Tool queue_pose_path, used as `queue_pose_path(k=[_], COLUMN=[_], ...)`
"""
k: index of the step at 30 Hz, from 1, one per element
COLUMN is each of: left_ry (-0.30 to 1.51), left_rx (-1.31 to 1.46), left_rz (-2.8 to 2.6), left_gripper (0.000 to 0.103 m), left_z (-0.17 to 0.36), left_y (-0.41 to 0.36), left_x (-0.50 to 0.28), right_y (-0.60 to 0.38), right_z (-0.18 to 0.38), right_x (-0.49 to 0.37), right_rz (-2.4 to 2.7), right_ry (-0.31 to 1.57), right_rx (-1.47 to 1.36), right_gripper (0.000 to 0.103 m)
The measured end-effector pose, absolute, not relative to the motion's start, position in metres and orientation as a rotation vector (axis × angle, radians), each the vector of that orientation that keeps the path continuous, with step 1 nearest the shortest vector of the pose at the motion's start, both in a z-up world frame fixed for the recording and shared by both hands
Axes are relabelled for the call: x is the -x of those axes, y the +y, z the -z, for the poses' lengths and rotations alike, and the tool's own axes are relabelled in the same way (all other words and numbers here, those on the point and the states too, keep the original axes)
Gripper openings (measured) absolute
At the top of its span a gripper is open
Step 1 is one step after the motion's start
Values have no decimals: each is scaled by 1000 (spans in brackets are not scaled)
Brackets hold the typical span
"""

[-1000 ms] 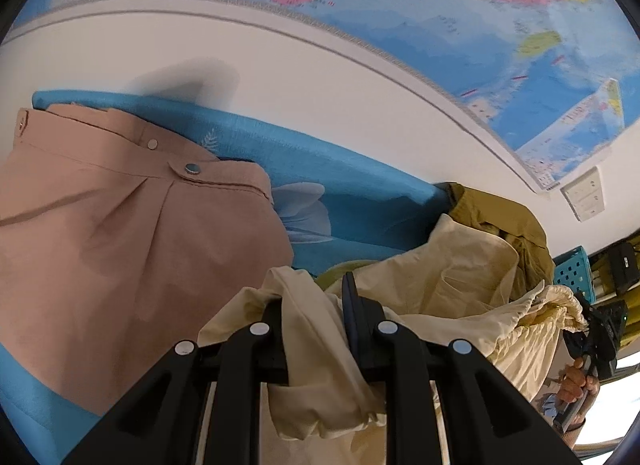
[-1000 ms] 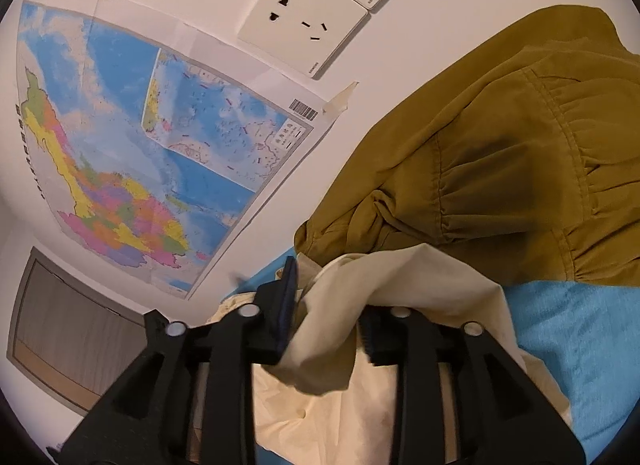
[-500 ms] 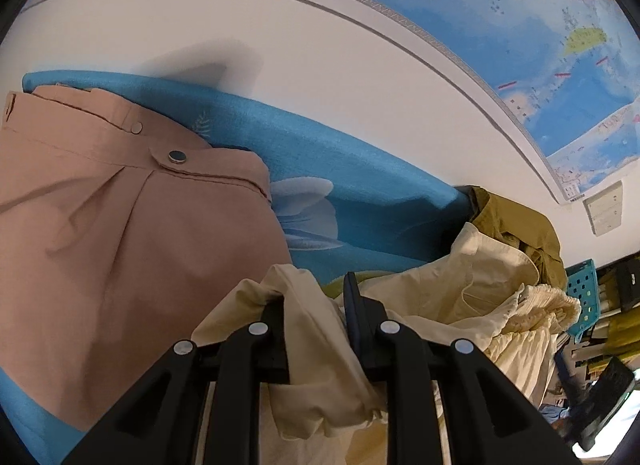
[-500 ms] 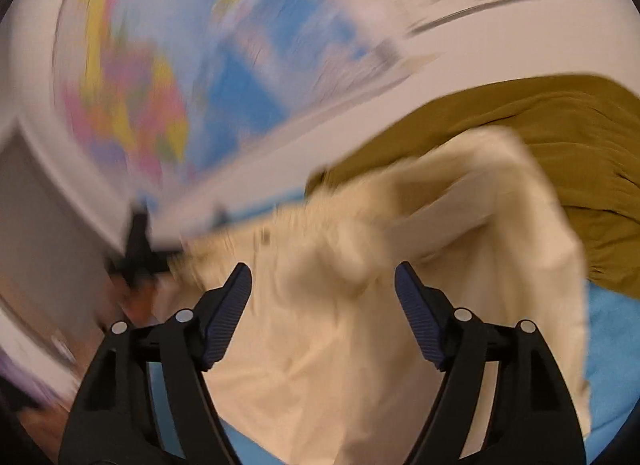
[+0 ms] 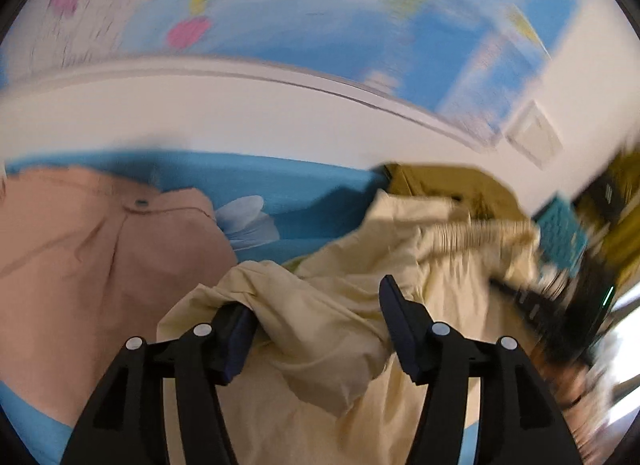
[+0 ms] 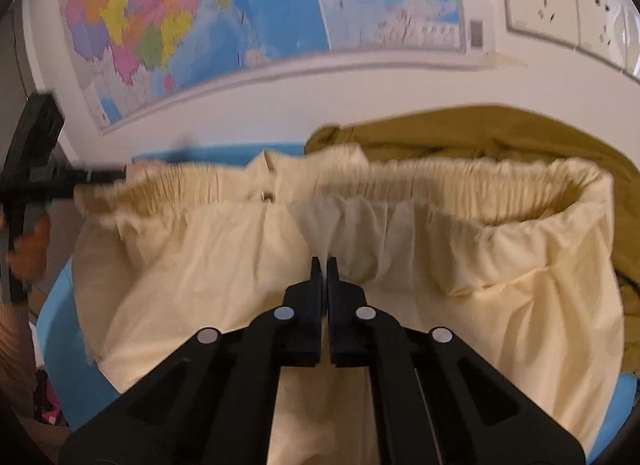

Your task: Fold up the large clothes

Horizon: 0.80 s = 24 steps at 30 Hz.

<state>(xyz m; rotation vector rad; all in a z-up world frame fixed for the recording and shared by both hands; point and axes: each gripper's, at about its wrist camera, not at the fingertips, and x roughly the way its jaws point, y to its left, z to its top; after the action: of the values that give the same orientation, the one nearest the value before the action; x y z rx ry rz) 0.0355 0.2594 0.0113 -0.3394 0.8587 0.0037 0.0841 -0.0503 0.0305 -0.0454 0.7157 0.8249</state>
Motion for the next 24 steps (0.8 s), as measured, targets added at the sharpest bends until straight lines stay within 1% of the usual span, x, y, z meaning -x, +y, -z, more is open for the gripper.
queue_pose_path(k=[2,4,9,10,12,17,21,24], left_ry=[846,824,731,712,698,771,907,1003], left_rx=[269,243,394,390,340,175,71,74], left_rz=[0,3,32,24,8,18,33,-7], left_gripper=[61,62,63,63,67,67,66,57], left_z=[-12,-14,-31,-33,-40,-29,9,41], left_y=[245,236,261,264,263,232,202,204], left_x=[-28,-22,-3,1,7,-2,-38,-70], right_y=[-50,-46,-49,-50,-50,-41,-31,-24], right_z=[-42,-50,-58,-60,-67,-85,-81,-64], right_x=[-84,-85,-87,-87,-89,-96,-101,-103], right_rz=[-830,-826,-828,-829,-827,-828,-819,-805], right_ry=[686,664,639,632,616,566,573,609], right_rx=[30,33,8,2,-2,-1,34,78], right_gripper=[1,1,1,1,1,1,1,1])
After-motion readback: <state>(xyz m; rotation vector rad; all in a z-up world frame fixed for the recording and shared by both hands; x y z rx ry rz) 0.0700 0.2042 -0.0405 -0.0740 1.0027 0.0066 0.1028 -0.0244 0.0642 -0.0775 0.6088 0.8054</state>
